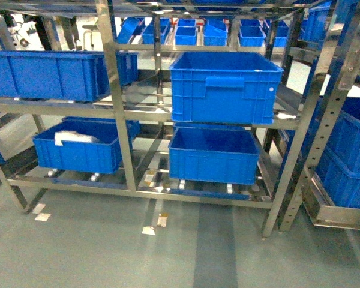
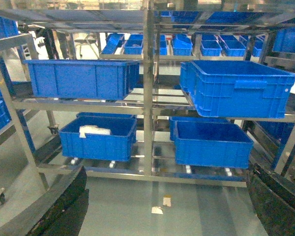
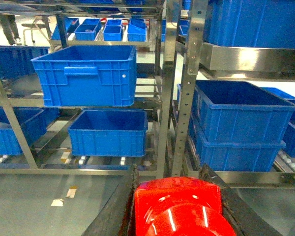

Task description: Pick red block from blue box to shelf

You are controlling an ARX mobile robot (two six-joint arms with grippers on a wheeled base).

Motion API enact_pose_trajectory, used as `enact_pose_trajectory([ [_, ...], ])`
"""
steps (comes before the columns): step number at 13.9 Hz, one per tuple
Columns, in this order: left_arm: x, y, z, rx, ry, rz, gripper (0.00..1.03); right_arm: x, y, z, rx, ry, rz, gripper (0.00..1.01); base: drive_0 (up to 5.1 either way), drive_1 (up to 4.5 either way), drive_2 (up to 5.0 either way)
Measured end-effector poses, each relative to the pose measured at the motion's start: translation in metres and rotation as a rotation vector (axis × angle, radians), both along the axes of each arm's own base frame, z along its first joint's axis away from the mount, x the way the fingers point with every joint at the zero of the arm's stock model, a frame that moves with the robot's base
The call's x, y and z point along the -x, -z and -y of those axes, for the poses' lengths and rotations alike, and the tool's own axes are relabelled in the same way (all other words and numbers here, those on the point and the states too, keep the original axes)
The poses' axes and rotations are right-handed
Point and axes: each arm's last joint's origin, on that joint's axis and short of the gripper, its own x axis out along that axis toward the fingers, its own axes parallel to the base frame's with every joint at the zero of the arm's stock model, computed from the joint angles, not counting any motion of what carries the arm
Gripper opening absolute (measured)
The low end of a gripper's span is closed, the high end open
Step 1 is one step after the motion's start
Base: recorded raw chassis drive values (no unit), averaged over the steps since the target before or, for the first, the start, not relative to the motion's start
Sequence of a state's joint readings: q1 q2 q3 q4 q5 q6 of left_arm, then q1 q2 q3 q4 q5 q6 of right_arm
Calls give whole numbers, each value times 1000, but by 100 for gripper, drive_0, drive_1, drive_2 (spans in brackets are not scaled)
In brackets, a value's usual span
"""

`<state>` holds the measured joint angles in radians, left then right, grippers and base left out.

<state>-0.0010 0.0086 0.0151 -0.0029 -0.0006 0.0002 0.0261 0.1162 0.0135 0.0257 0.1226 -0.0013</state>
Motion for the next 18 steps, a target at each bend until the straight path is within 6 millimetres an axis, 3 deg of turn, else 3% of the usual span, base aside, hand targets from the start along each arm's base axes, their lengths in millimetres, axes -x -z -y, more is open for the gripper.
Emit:
enact_pose_trajectory([
  [16, 0, 0, 0, 0, 0, -2, 98, 0, 0, 0, 0, 0, 0, 28, 2, 418, -415],
  [18, 0, 0, 0, 0, -1, -1, 98, 0, 0, 0, 0, 0, 1, 28, 2, 89, -84],
])
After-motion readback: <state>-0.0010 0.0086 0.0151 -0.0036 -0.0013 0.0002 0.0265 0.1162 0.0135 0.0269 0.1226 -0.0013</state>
